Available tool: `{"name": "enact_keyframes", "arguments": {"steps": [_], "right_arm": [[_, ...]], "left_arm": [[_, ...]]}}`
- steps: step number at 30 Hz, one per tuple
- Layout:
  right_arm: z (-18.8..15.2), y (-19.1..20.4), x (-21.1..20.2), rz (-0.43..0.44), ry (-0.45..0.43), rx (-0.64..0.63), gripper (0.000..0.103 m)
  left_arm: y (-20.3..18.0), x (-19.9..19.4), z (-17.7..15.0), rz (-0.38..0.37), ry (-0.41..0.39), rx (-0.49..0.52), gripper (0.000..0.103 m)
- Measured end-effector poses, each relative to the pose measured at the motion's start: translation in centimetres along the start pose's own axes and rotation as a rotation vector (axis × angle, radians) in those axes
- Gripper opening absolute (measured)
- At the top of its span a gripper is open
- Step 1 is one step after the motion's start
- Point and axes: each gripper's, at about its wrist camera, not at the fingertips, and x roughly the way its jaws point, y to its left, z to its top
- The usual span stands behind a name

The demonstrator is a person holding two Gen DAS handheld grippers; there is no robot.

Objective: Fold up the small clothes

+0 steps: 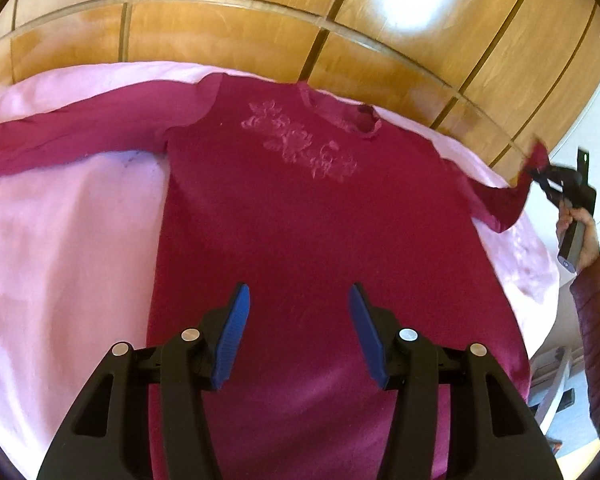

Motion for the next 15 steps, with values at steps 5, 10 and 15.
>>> {"name": "enact_keyframes", "arguments": {"steps": [5,10,15], "right_arm": [[-3.5,11.8,3.4,0.191,0.084,-0.138,0.006],[-9.6,20.7,8.0,0.286,0.226,-0.267,0.006],[-12.3,23.0,9.0,0.359,0.255,-0.293,0.068]], "left_arm": [[0.3,0.0,1.3,-0.032,-0.039,-0.031,0.051],[0.6,0.3,3.3,-0.065,-0.068,-0.058,0.051],[0.9,1.2,5.4,-0.095,-0.079,-0.084,0.051]]}}
